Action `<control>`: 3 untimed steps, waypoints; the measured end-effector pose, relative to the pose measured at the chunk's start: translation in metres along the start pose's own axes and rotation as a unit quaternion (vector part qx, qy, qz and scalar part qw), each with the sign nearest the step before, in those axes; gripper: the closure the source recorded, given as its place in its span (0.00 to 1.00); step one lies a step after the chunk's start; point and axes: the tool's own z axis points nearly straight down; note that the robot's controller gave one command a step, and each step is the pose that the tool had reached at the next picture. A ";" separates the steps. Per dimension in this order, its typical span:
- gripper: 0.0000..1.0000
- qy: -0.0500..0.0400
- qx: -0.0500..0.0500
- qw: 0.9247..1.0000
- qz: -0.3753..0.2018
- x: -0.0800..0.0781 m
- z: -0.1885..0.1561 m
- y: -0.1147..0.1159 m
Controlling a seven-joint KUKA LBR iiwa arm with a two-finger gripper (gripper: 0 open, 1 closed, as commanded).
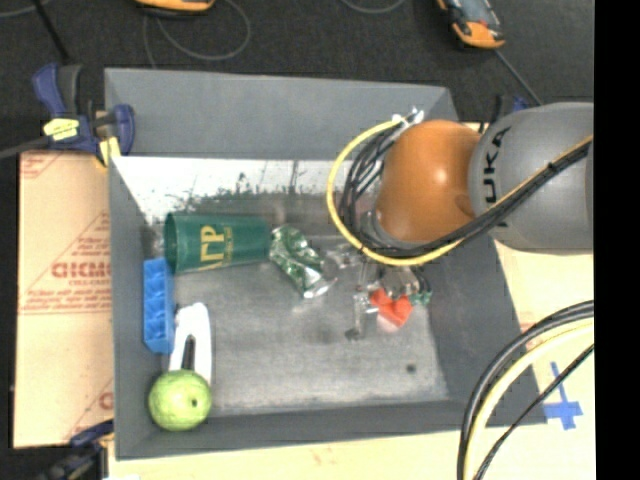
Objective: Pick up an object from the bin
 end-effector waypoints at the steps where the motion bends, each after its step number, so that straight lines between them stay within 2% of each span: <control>1: 0.00 0.000 0.000 1.000 0.000 0.000 0.000 0.000; 2: 0.00 -0.001 0.001 1.000 -0.021 0.004 -0.012 -0.003; 3: 0.00 -0.001 0.001 1.000 -0.026 0.001 -0.031 -0.012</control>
Offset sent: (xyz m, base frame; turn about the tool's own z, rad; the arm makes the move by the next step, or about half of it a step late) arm -0.0083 -0.0083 0.0263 -0.0866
